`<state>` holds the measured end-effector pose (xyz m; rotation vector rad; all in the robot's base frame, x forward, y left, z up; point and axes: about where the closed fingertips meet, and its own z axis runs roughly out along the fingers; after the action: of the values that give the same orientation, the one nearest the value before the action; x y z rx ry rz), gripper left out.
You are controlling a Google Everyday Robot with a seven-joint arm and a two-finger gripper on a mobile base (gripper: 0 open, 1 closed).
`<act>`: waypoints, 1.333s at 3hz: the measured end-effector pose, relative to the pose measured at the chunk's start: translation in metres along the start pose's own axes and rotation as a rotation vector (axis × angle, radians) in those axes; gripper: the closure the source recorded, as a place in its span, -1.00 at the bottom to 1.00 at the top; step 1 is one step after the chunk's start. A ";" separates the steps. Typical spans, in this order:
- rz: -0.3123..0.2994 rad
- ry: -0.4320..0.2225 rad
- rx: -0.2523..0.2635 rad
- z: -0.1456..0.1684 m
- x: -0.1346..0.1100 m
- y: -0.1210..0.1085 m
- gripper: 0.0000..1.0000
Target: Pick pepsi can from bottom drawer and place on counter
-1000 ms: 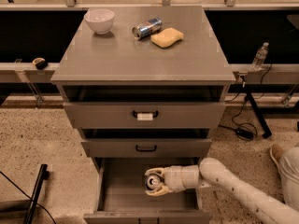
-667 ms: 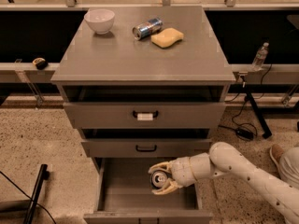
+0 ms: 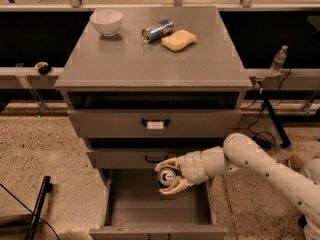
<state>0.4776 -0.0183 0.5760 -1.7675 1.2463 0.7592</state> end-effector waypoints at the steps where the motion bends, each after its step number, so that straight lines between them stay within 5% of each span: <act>1: -0.033 -0.030 0.034 -0.043 -0.092 -0.028 1.00; 2: -0.076 -0.014 0.087 -0.092 -0.169 -0.040 1.00; 4: -0.056 0.039 0.101 -0.099 -0.180 -0.047 1.00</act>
Offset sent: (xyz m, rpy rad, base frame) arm -0.0308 -0.0143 0.3080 0.0405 -0.1867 -0.0787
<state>0.4651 -0.0165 0.7866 -1.7346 1.2342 0.6219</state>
